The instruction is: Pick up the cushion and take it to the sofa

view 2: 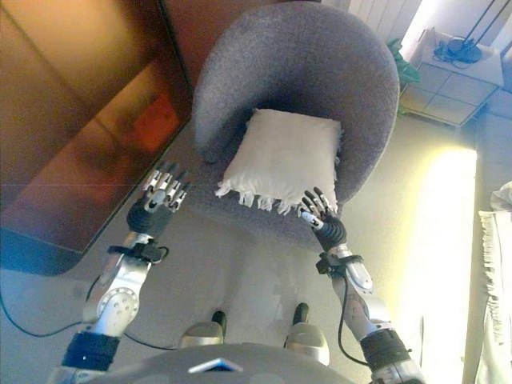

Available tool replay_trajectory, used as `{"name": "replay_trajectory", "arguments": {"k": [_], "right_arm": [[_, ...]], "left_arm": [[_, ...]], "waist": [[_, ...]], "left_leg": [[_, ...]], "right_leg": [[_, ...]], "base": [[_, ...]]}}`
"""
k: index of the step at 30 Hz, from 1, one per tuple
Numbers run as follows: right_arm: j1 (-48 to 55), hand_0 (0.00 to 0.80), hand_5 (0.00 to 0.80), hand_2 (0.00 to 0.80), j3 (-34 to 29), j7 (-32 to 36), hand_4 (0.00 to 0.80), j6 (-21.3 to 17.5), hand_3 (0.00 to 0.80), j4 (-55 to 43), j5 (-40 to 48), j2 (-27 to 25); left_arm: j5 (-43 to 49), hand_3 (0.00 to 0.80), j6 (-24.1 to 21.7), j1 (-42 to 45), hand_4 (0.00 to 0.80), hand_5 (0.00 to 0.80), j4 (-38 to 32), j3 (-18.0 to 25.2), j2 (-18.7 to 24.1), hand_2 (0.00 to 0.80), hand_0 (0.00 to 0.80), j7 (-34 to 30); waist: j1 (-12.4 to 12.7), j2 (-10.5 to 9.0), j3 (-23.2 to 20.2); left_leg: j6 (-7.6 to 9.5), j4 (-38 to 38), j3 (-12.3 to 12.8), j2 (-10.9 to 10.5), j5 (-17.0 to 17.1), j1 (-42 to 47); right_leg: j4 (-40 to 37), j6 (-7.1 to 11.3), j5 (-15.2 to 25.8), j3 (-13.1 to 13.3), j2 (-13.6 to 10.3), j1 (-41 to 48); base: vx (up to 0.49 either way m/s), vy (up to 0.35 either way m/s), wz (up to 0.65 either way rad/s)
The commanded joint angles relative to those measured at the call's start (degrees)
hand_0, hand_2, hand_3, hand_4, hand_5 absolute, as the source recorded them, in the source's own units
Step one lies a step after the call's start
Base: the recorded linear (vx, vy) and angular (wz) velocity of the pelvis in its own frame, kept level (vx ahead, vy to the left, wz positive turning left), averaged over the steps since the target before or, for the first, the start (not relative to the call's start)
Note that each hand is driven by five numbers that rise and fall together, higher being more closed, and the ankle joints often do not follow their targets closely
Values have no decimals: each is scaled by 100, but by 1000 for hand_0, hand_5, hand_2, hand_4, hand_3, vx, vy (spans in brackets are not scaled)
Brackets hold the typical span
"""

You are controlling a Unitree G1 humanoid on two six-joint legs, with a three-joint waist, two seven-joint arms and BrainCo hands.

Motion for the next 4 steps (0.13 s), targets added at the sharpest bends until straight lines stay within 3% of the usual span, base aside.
{"name": "replay_trajectory", "arguments": {"k": [1,4], "right_arm": [[-186,0,0,0,-82,14,0,-309,0,-335,41,142],[-185,0,0,0,-86,-3,0,-296,0,-347,37,159]], "left_arm": [[-80,0,-130,-327,0,0,-204,-45,228,0,0,-39],[-89,0,-112,-332,0,0,-202,-34,220,0,0,-48]], "waist": [[-2,-198,-87],[-9,-193,-86]], "left_leg": [[80,-96,-2,-22,454,-513],[80,-106,-1,-21,449,-496]], "right_leg": [[53,461,-204,-159,-442,283],[50,460,-203,-149,-440,287]], "base": [[0,0,0],[0,0,0]]}}
